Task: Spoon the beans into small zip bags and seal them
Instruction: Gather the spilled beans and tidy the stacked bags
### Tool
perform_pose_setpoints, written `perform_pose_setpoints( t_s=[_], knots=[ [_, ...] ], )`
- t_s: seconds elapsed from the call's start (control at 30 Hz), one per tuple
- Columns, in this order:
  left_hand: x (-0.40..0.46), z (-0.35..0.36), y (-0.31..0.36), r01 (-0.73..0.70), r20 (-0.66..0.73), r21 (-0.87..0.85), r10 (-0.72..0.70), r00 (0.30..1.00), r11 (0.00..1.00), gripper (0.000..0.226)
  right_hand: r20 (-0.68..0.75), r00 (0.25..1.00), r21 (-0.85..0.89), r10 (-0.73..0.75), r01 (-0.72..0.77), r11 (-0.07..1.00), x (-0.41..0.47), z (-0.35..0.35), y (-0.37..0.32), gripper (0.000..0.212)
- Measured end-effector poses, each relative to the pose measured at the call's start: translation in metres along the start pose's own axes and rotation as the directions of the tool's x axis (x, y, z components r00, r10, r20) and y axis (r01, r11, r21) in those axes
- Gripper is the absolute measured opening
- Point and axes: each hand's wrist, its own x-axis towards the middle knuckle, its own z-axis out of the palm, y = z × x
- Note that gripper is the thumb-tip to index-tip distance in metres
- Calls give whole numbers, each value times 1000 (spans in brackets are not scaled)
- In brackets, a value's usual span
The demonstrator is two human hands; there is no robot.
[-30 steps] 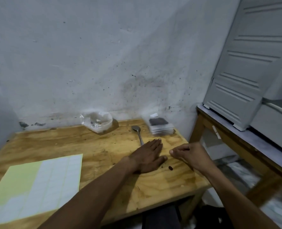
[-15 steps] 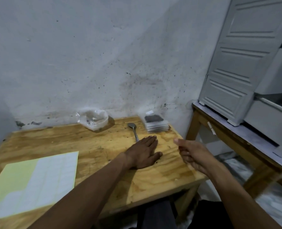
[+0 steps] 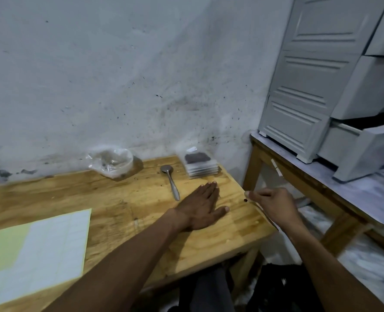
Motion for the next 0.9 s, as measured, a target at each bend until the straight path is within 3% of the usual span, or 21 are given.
perform_pose_setpoints(
  t_s=[0.1,0.33,0.4,0.47,0.57,0.63,0.7,0.8,0.9],
  knots=[
    [-2,-1,2,-3,-9,7,3,1000,1000,85,51,998,-124,-26,32,992,-1,9,-2,26],
    [-3,-2,2,-4,-9,16,4,1000,1000,84,15,999,-179,-30,33,983,0,15,-5,24],
    [-3,-1,2,-5,-3,22,5,1000,1000,84,34,999,-108,-4,8,994,1,15,-8,25],
    [-3,0,2,-6,-7,31,6,1000,999,84,101,989,183,111,-128,975,1,14,-16,20],
    [-3,1,1,-2,-19,36,3,1000,999,84,370,903,584,219,-409,701,7,16,-25,25],
    [-3,1,2,-1,-23,33,2,1000,999,84,539,826,702,168,-550,452,13,19,-31,20],
    [-4,0,3,-5,-30,27,6,1000,1000,84,621,777,729,107,-622,286,17,21,-38,19],
    [-6,-1,4,-4,-36,23,5,999,1000,83,658,749,728,76,-659,188,20,27,-50,6],
    [-8,0,4,-10,-41,29,11,999,1000,81,633,764,737,126,-644,204,23,34,-59,15]
  ],
)
